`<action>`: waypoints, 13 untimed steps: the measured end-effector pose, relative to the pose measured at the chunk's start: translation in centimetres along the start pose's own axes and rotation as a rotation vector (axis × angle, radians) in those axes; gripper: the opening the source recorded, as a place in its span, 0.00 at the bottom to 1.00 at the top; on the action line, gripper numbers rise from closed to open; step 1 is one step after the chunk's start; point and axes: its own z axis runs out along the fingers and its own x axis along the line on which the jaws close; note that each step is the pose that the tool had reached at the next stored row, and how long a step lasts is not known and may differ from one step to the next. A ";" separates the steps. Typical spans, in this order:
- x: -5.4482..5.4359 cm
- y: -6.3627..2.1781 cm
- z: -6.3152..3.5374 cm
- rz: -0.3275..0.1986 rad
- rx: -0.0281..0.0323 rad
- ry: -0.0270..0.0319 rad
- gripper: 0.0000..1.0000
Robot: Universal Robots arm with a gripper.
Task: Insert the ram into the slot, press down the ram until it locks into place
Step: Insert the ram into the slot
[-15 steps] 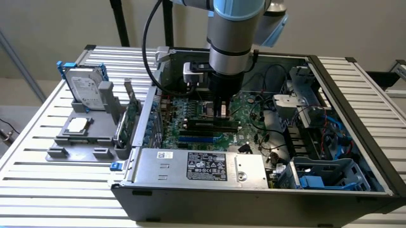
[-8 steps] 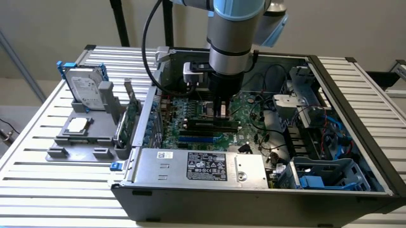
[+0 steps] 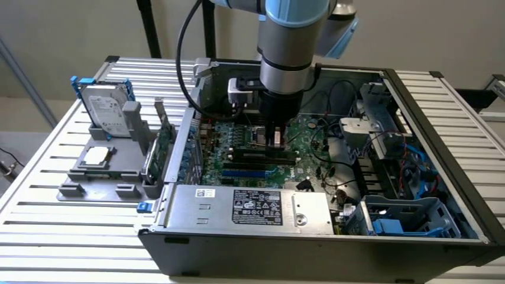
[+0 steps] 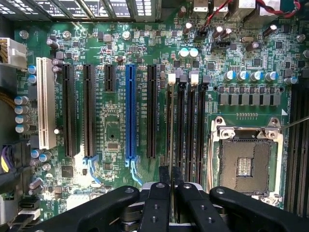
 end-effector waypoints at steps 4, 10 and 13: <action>0.0 0.00 0.08 0.000 -0.0001 0.0001 0.13; 0.0 0.00 0.13 0.000 0.0000 0.0000 0.13; 0.0 0.00 0.13 0.000 0.0000 -0.0001 0.13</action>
